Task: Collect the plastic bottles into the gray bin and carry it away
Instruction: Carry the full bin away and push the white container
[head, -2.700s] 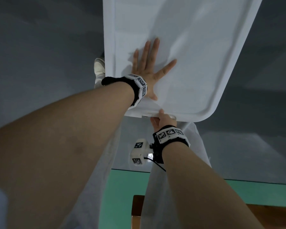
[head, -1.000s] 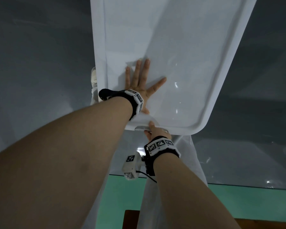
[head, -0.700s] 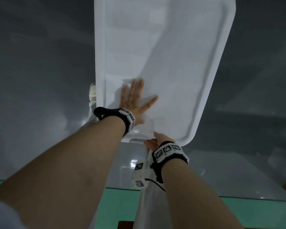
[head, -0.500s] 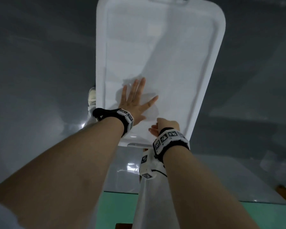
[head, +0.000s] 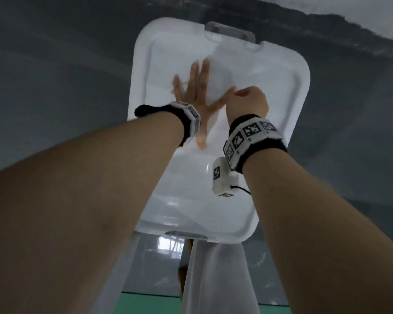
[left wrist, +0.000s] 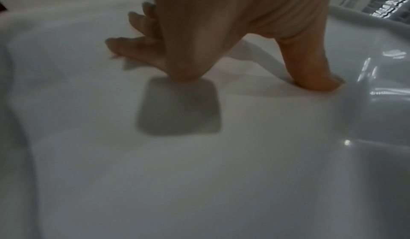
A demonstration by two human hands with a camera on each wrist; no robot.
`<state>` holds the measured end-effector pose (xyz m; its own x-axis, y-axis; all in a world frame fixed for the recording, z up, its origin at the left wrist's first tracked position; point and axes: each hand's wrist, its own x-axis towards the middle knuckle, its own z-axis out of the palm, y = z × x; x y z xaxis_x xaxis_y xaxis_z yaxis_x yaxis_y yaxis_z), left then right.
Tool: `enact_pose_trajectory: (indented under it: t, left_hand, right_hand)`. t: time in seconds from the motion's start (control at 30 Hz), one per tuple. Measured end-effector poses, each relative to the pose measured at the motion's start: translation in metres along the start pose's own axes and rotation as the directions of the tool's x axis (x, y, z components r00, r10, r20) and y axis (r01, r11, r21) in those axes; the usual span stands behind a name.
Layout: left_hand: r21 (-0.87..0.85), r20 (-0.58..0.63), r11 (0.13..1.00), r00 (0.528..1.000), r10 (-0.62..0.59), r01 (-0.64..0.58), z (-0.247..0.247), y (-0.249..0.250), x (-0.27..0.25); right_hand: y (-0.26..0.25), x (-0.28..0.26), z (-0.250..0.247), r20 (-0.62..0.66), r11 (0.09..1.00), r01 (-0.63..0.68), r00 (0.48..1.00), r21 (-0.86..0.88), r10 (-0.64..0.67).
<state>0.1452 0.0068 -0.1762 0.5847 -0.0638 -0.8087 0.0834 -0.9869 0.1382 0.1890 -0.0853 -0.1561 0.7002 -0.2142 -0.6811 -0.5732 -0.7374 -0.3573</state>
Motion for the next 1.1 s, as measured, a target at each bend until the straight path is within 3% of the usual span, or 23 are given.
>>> enact_pose_trajectory:
  t: [0.07, 0.17, 0.27, 0.5, 0.87, 1.1]
  left_hand:
    - [-0.012, 0.036, 1.0, 0.999, -0.014, 0.014, 0.001, 0.001, 0.005]
    - [-0.009, 0.057, 1.0, 0.998, 0.0, 0.001, 0.001, -0.003, 0.011]
    - [-0.014, 0.064, 1.0, 0.998, 0.014, -0.013, 0.003, -0.005, 0.013]
    - [-0.059, 0.08, 0.998, 0.996, 0.036, -0.031, 0.002, -0.005, 0.013]
    - [-0.076, 0.079, 0.997, 0.996, 0.028, -0.022, -0.003, -0.007, 0.011]
    - [-0.089, 0.097, 0.996, 0.995, 0.022, -0.014, -0.002, -0.006, 0.011]
  right_hand:
    - [-0.013, 0.012, -0.004, -0.067, 0.984, 0.133, 0.988, -0.116, -0.142]
    - [-0.034, 0.031, 0.0, -0.118, 0.899, 0.315, 0.924, -0.304, -0.364]
    - [-0.051, 0.049, 0.008, -0.059, 0.819, 0.381, 0.893, -0.429, -0.446]
    - [-0.072, 0.091, 0.008, 0.289, 0.646, 0.446, 0.895, -0.62, -0.341]
    - [-0.071, 0.09, 0.009, 0.297, 0.626, 0.451, 0.892, -0.636, -0.341]
    - [-0.081, 0.095, 0.001, 0.377, 0.642, 0.451, 0.889, -0.62, -0.261]
